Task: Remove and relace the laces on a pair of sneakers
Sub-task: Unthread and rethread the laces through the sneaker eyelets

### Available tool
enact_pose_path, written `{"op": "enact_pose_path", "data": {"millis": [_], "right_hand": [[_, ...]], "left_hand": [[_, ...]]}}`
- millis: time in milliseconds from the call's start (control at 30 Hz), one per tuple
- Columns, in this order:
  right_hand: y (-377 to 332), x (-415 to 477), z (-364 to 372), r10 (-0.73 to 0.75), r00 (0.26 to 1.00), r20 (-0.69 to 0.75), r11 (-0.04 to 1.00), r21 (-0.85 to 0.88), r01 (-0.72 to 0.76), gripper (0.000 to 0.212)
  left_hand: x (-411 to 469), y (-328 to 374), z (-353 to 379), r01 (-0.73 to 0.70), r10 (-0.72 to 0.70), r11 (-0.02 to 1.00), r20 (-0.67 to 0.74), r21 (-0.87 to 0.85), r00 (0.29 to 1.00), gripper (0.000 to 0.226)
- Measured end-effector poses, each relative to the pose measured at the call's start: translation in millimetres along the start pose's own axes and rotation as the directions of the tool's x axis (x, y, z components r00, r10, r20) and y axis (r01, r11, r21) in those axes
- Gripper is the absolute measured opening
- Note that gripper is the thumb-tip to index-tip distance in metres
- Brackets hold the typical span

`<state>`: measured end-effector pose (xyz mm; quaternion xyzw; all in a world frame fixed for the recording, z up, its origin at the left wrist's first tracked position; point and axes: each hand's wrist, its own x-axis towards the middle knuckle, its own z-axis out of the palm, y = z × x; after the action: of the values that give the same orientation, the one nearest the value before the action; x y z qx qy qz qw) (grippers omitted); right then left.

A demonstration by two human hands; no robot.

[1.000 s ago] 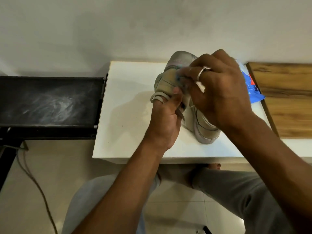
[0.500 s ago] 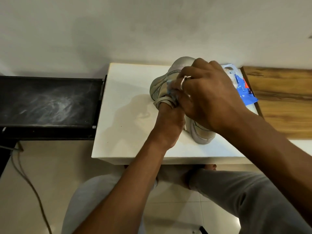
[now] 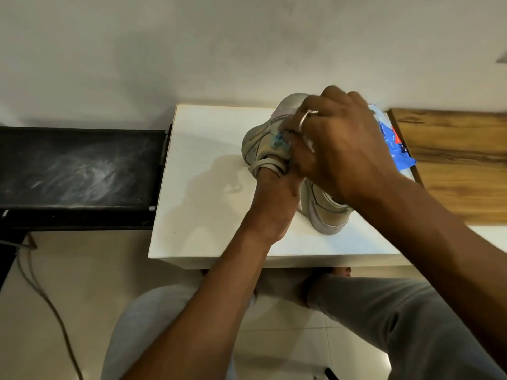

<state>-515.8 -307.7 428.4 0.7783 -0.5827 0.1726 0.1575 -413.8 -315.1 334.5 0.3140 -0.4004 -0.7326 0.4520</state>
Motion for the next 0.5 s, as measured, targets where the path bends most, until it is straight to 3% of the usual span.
{"op": "enact_pose_path", "data": {"millis": [100,233,333,500], "right_hand": [[0,-6,1,-0.054,0.998,-0.011,0.998,0.025,0.055,0.021],[23,1,-4,0.157,0.969,-0.192,0.987,0.067,-0.147,0.024],[15,-4,4,0.251,0.951,-0.179,0.957,0.192,-0.217,0.031],[-5,-16,10,0.32,0.94,-0.12,0.934,0.206,-0.292,0.038]], "left_hand": [[0,2,-1,-0.018,0.019,0.999,0.016,-0.032,1.0,0.026],[-1,5,0,-0.036,0.036,0.999,0.004,-0.01,0.999,0.047],[-2,5,0,-0.036,0.036,0.999,-0.012,-0.01,0.999,0.054],[-2,5,-2,-0.041,0.041,0.998,0.005,-0.037,0.999,0.059]]}}
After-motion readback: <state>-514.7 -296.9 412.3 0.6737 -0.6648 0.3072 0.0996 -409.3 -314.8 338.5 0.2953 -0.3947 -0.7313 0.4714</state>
